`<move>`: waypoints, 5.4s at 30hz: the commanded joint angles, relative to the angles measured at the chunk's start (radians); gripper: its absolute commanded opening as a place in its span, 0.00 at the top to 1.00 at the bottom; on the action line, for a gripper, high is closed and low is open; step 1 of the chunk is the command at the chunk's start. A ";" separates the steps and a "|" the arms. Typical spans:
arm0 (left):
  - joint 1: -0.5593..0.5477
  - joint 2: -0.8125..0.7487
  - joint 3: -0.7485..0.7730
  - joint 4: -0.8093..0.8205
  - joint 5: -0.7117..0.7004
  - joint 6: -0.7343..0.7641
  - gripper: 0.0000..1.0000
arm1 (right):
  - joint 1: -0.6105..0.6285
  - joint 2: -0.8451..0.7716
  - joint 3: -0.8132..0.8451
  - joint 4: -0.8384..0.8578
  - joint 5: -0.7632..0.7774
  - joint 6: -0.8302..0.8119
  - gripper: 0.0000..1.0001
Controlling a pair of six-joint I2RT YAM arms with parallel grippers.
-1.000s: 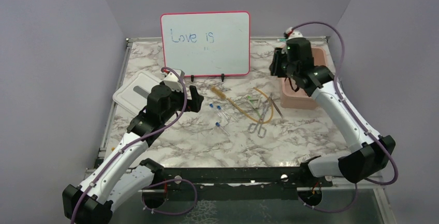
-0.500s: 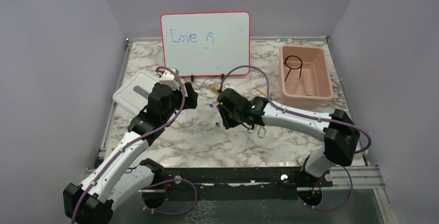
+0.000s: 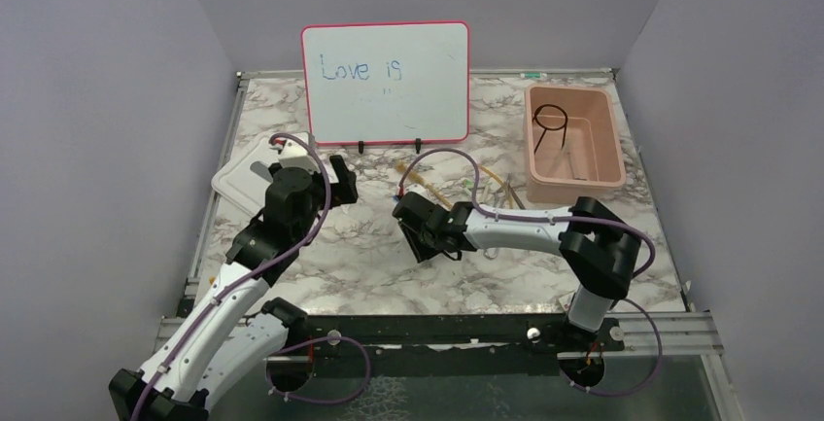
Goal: Organize the chemistry lab equipment
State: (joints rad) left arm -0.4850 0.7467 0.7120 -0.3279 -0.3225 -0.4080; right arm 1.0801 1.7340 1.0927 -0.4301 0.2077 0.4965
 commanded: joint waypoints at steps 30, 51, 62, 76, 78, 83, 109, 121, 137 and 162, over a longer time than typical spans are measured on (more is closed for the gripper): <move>0.009 0.208 -0.014 0.184 0.662 -0.241 0.01 | 0.018 -0.394 -0.532 0.860 -0.092 -0.188 0.89; 0.008 0.372 0.024 0.044 1.003 -0.257 0.48 | 0.018 -0.459 -0.612 0.940 -0.179 -0.487 0.90; 0.008 0.391 0.023 0.043 0.943 -0.232 0.69 | 0.018 -0.450 -0.619 0.954 -0.201 -0.521 0.91; 0.008 0.390 0.058 0.035 0.918 -0.186 1.00 | 0.018 -0.410 -0.567 0.893 -0.147 -0.441 0.78; 0.008 0.377 0.078 0.008 0.837 -0.153 1.00 | 0.018 -0.401 -0.559 0.877 -0.129 -0.420 0.66; 0.008 0.343 0.139 -0.087 0.444 -0.093 1.00 | 0.018 -0.448 -0.605 0.912 -0.114 -0.373 0.50; 0.009 0.473 0.160 -0.218 -0.018 -0.137 1.00 | 0.018 -0.439 -0.551 0.788 0.050 -0.331 0.51; 0.008 0.439 0.211 -0.208 -0.015 -0.111 1.00 | 0.018 -0.427 -0.545 0.785 0.054 -0.328 0.51; 0.009 0.504 0.181 -0.180 -0.023 -0.097 1.00 | 0.018 -0.419 -0.541 0.780 0.059 -0.326 0.51; 0.008 0.605 0.142 -0.129 0.000 -0.109 1.00 | 0.018 -0.409 -0.527 0.763 0.026 -0.336 0.52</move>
State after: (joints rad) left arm -0.4789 1.3437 0.8745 -0.4854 -0.3347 -0.5144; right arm 1.0939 1.3151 0.5358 0.3477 0.2390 0.1600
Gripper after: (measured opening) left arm 0.105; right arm 0.486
